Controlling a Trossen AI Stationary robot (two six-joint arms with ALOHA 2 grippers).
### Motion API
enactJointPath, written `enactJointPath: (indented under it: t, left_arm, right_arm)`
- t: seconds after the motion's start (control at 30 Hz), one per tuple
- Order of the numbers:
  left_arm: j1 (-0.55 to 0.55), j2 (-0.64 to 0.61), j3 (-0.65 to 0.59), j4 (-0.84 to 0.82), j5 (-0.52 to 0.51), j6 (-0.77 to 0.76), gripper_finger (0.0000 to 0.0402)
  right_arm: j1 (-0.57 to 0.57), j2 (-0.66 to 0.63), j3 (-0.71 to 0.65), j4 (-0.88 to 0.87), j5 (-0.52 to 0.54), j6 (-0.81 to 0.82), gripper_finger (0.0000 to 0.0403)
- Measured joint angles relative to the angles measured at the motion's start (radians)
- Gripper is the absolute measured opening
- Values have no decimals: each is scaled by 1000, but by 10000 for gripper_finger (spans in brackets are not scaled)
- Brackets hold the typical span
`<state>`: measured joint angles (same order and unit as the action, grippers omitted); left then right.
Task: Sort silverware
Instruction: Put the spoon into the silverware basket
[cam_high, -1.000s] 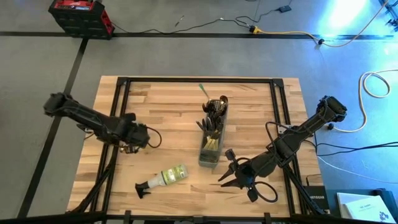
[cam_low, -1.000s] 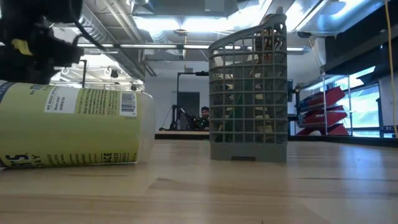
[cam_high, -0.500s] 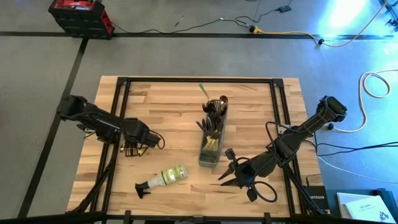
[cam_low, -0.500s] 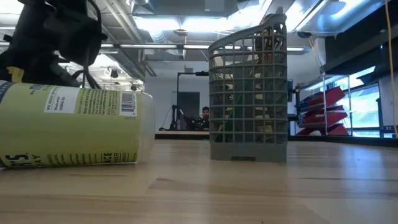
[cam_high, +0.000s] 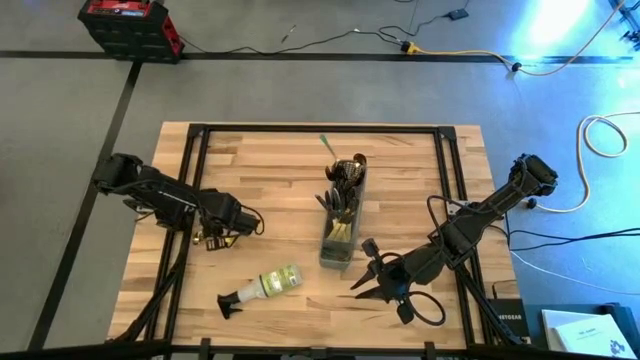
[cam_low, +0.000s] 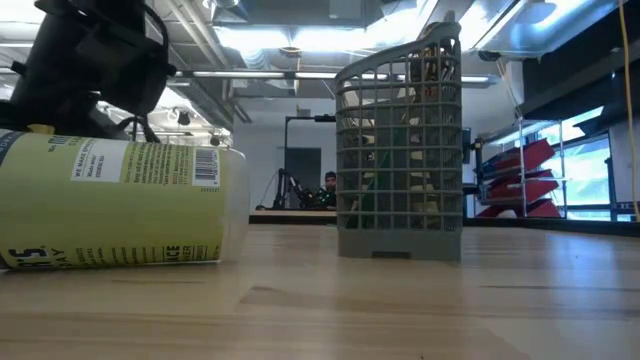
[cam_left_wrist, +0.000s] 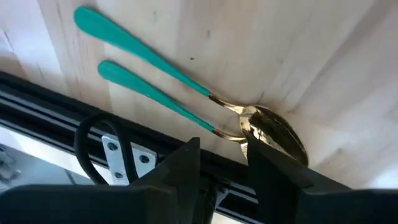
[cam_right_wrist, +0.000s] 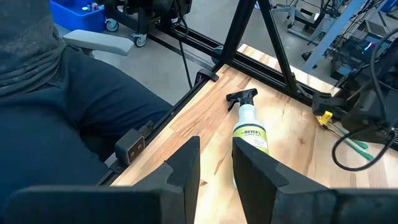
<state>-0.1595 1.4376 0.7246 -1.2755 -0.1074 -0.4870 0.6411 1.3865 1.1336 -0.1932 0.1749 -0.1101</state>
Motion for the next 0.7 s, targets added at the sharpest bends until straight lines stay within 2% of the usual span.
enactJointPath:
  t: [0.2,0.37,0.7]
  left_arm:
    - [57,13,0,33,8,-31,118]
    - [115,28,-46,45,-11,-187,117]
    - [148,32,-123,146,28,-194,99]
  right_arm:
    - [0,0,0,0,0,1,76]
    - [0,0,0,-5,0,2,76]
    - [0,-1,0,-10,-1,5,76]
